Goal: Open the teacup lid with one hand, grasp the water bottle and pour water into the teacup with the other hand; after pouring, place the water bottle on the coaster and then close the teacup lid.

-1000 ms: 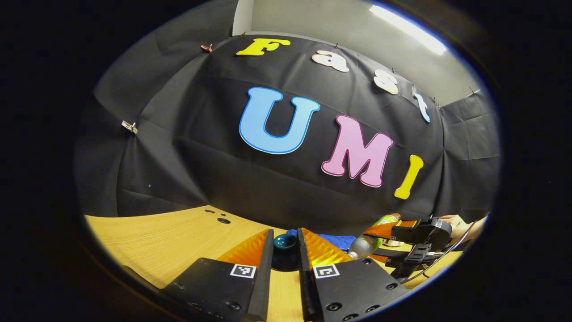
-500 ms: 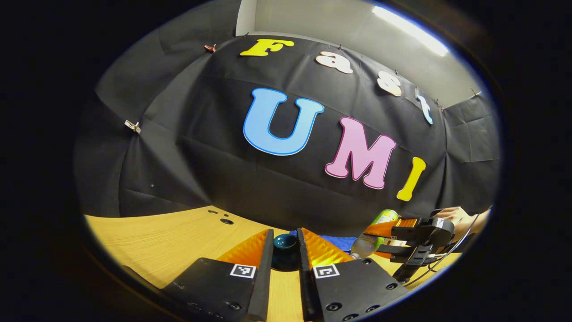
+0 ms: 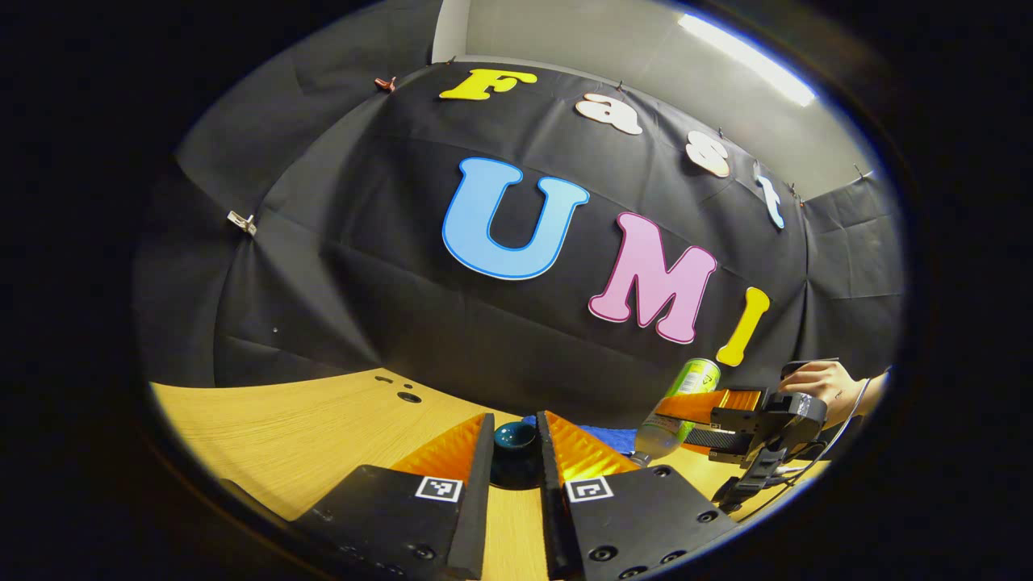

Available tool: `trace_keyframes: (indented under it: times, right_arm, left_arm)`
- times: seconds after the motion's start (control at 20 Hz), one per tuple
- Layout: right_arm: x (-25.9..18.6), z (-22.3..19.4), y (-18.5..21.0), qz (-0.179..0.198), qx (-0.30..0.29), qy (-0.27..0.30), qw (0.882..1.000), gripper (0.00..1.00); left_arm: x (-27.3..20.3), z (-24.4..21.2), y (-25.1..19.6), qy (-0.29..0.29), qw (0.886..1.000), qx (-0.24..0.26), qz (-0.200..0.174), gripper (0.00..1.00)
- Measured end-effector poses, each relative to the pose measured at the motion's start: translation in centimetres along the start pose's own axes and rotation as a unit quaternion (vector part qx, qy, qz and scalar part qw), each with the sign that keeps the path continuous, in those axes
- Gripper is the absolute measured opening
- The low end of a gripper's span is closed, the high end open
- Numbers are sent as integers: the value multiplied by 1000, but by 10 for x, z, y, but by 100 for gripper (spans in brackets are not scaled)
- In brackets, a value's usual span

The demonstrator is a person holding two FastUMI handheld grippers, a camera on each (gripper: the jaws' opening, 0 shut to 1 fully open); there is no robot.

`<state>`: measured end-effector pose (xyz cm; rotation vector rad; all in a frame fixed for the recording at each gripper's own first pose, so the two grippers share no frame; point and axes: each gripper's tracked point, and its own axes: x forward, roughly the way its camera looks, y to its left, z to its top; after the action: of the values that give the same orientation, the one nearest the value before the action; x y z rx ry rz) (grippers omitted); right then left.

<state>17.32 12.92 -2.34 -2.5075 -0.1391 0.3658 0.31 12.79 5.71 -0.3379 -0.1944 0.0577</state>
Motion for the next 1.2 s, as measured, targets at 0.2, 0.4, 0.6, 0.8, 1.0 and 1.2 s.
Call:
trace_keyframes:
  times: [0.2,0.4,0.6,0.8,1.0,1.2]
  right_arm:
    - [-3,0,-3,-5,-5,-1,1000,80]
    - [-2,1,-4,-8,2,-2,1000,80]
    - [-7,9,25,38,133,-9,990,80]
    - [-15,17,46,71,357,-2,931,80]
    - [-26,40,54,106,582,-17,806,80]
    - [-39,28,40,83,754,-39,650,80]
  left_arm:
    - [-1,2,0,-3,1000,3,0,32]
    - [0,2,0,-2,1000,3,0,32]
    - [0,3,3,-3,1000,6,1,32]
    - [-2,2,3,-2,1000,6,4,35]
    - [0,4,5,-3,1000,15,7,32]
    - [-1,5,3,-5,1000,13,10,32]
